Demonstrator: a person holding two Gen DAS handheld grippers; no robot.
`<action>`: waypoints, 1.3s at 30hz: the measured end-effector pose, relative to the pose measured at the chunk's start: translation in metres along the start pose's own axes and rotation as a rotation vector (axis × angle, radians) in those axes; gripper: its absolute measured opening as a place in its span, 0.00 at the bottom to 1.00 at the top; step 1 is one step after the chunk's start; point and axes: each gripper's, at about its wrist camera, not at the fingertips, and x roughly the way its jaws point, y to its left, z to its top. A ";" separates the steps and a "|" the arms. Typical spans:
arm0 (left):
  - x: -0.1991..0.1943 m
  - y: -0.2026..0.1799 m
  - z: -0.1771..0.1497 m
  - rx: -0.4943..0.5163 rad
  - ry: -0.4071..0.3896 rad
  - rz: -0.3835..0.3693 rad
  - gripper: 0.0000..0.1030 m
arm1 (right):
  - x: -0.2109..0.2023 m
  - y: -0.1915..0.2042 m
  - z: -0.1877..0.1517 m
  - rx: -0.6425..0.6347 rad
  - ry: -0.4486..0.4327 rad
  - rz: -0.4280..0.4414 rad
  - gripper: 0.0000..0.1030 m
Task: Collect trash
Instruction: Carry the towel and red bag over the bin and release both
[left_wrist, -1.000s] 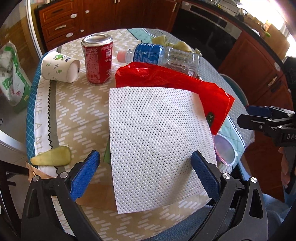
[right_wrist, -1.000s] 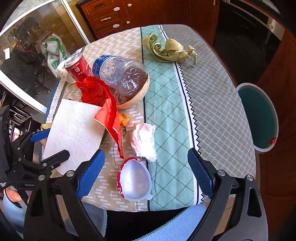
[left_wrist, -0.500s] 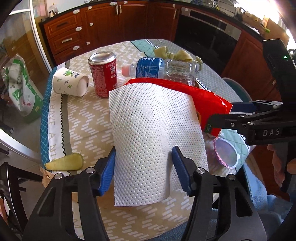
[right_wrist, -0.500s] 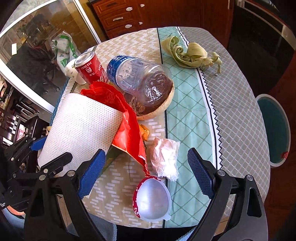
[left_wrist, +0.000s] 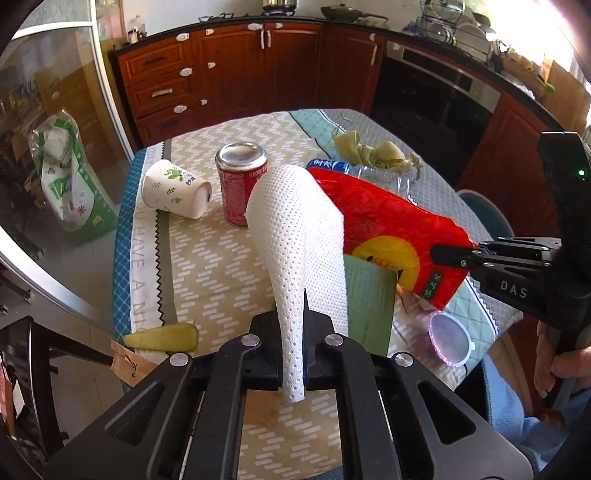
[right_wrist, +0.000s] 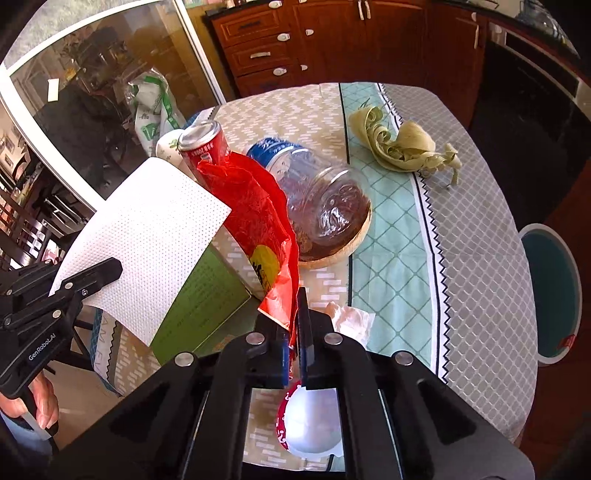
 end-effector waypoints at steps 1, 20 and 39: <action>-0.002 0.001 0.003 -0.004 -0.009 0.001 0.06 | -0.007 -0.002 0.002 0.004 -0.018 0.002 0.03; -0.019 -0.077 0.064 0.045 -0.111 -0.162 0.06 | -0.108 -0.092 -0.001 0.191 -0.234 -0.075 0.03; 0.030 -0.232 0.115 0.252 -0.042 -0.300 0.06 | -0.149 -0.246 -0.051 0.477 -0.313 -0.244 0.03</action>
